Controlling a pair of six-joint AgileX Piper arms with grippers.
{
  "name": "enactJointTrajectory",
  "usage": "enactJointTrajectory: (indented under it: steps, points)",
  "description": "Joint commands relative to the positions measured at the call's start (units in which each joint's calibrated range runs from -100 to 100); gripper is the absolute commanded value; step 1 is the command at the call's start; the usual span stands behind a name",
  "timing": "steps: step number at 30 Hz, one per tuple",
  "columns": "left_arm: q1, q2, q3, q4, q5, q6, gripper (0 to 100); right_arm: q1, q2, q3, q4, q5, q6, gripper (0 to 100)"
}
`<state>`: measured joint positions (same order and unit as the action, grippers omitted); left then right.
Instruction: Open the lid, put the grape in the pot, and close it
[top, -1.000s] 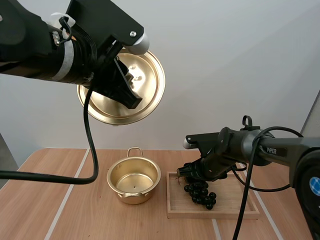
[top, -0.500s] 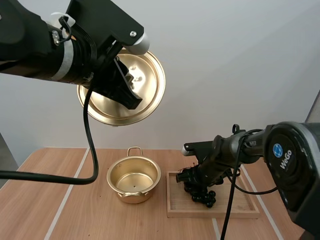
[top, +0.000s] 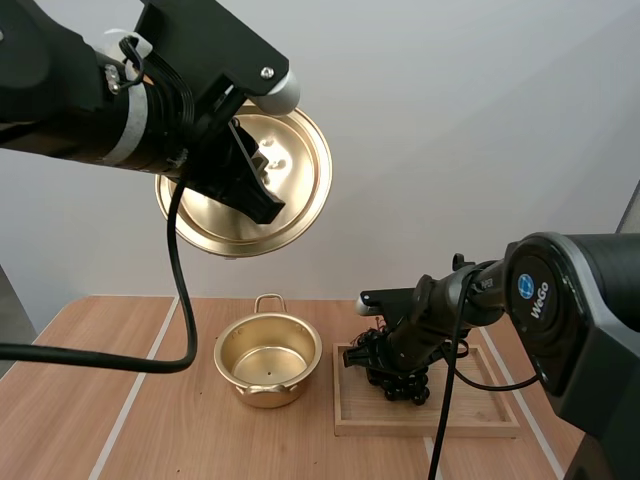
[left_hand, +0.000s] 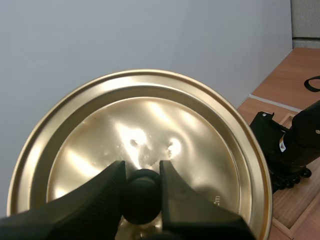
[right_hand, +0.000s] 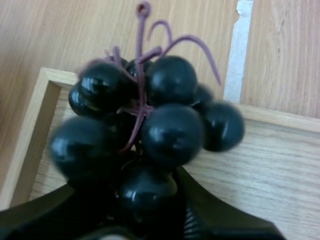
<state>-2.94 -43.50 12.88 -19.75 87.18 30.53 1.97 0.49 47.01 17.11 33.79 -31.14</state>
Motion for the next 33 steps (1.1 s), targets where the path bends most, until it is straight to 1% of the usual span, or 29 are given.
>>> enactJointTrajectory:
  steps: [1,7,10,13,16,19,23,26,29,33]
  points:
    - [-0.09,-0.42,-0.37,-1.34,-0.04,-0.79,0,-0.37,0.02,0.18,-2.47,0.01,-0.49,0]
    - [-0.09,-0.42,-0.66,-1.34,0.18,-0.94,0,-0.37,-6.72,0.18,-2.47,1.82,-0.49,0]
    - [-0.09,-0.45,-1.9,-1.34,0.18,-1.5,0,-0.37,-11.43,0.18,-1.16,1.82,-0.49,0]
    - [-0.09,-0.45,-4.91,-1.34,0.18,-3.44,0,-0.37,-16.55,0.18,0.36,1.82,-0.49,0]
    - [-0.09,-0.45,-8.52,-1.34,0.18,-4.45,0,0.56,-20.8,0.18,0.16,1.45,-1.17,0]
    - [-0.09,-0.45,-12.09,-1.34,0.18,-5.4,0,2.9,-24.48,0.18,0.16,1.45,-3.88,0]
    - [-0.09,-0.45,-16.36,-1.1,1.0,-5.4,0,6.64,-26.45,0.07,0.16,1.25,-3.9,0]
    - [-0.09,-0.56,-18.84,-0.81,2.17,-5.5,0,9.52,-26.43,0.07,0.16,0.91,-3.9,0]
    - [-0.09,-0.56,-22.16,-0.71,4.76,-7.13,0,12.31,-26.43,0.07,-0.26,-1.78,-3.9,0]
    - [-0.09,-1.3,-24.13,-0.71,5.41,-7.8,0,14.99,-25.42,-2.43,-0.26,-2.4,-4.03,0]
